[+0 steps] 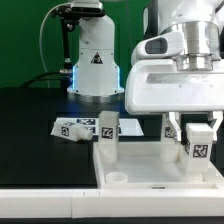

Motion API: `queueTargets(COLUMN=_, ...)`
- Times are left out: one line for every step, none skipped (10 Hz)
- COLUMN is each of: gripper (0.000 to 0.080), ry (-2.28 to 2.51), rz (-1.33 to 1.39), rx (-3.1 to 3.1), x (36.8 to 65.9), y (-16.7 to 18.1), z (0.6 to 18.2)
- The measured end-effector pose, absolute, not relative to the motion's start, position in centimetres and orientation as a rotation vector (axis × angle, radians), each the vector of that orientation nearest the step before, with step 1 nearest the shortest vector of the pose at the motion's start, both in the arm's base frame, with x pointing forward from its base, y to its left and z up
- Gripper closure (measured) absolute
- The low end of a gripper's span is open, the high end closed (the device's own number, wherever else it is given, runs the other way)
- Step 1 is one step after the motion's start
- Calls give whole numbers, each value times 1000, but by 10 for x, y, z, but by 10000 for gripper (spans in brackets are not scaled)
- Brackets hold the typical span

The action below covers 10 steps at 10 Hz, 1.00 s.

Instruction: Assemble square table

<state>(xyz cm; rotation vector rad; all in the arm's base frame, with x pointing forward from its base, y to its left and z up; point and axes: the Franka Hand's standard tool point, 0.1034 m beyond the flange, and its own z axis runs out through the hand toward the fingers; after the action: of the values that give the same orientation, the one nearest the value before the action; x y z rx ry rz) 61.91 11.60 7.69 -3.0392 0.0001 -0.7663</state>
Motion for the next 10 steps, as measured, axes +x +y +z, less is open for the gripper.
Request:
queueTargets(gripper=515, ry=-4, rz=-792, rx=-3039, x=619, y=115, z=73)
queueTargets(gripper=515, ry=-8, rz=-835, rx=-3032, x=622, y=115, z=73)
queueTargets(gripper=515, ry=-10, rz=-852, rx=-3029, x=622, y=115, z=73)
queueTargets(gripper=515, ry=-12, rz=-852, rx=-3029, x=623, y=115, z=73)
queueTargets(gripper=515, ry=-12, rz=-852, rx=-3029, x=623, y=115, z=73)
queueTargets(gripper=515, ry=-12, rz=-851, rx=-3029, x=622, y=115, z=73)
queueTargets(gripper=325, ry=-12, rz=-847, rx=-3030, x=622, y=115, z=73)
queueTargets(gripper=325, ry=-5, rz=-774, rx=-3043, x=621, y=115, z=71)
queueTargets(gripper=186, ry=14, rz=-704, rx=-3044, x=630, y=116, z=84)
queueTargets(gripper=159, ry=28, rz=-671, rx=-3042, x=639, y=117, z=92)
